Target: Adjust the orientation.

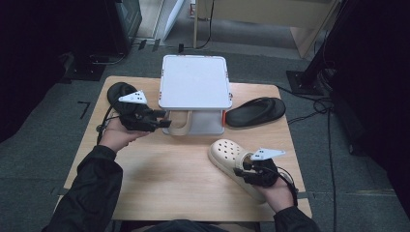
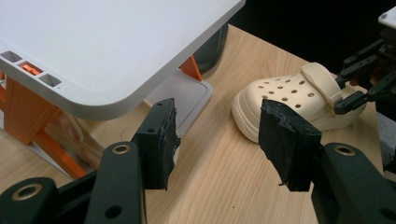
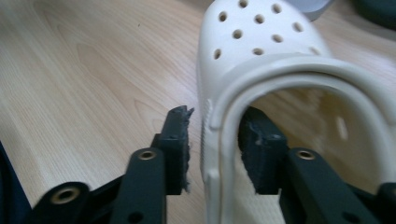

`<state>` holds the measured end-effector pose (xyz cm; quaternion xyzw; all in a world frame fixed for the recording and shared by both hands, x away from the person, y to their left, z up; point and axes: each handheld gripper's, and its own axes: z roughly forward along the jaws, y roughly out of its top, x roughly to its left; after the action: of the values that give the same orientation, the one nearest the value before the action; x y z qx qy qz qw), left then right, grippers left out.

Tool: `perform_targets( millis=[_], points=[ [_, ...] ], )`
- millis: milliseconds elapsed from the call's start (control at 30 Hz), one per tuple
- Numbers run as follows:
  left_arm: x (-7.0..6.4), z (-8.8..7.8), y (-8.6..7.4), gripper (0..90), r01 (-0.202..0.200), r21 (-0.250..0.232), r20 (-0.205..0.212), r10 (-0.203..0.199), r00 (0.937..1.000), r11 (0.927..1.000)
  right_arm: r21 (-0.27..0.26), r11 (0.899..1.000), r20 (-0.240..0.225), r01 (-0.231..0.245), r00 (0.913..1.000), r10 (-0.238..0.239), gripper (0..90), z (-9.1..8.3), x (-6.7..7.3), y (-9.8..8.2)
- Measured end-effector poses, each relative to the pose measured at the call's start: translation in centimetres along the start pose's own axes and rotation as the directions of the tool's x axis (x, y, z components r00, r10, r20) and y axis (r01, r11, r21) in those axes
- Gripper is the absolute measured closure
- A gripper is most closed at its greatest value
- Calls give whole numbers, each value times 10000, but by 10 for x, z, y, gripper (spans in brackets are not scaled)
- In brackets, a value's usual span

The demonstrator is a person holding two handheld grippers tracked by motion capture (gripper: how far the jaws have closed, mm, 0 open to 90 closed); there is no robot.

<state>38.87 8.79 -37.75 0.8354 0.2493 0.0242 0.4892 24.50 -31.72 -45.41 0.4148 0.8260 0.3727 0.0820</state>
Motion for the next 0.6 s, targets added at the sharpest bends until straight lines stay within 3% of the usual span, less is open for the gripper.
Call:
perform_targets(
  millis=[67,233,300,433,600],
  points=[
    [0,0,0,476,-11,26,21,11,10000,10000,87,10000,10,-3,10000,3,765,4,1,3],
    [-1,2,0,496,-80,99,93,79,9999,9999,-42,9950,-187,-999,9948,998,771,7,4,7],
    [-2,3,0,499,-99,141,112,98,9999,9999,-103,9960,-66,-883,9961,882,770,11,9,10],
    [-3,4,0,502,-152,184,128,149,9998,9997,-354,9932,2,-1108,9938,1109,767,19,15,17],
    [-2,4,-1,504,-170,202,136,167,9998,9997,-530,9916,-196,-1183,9929,1175,767,33,24,27]
  ],
)
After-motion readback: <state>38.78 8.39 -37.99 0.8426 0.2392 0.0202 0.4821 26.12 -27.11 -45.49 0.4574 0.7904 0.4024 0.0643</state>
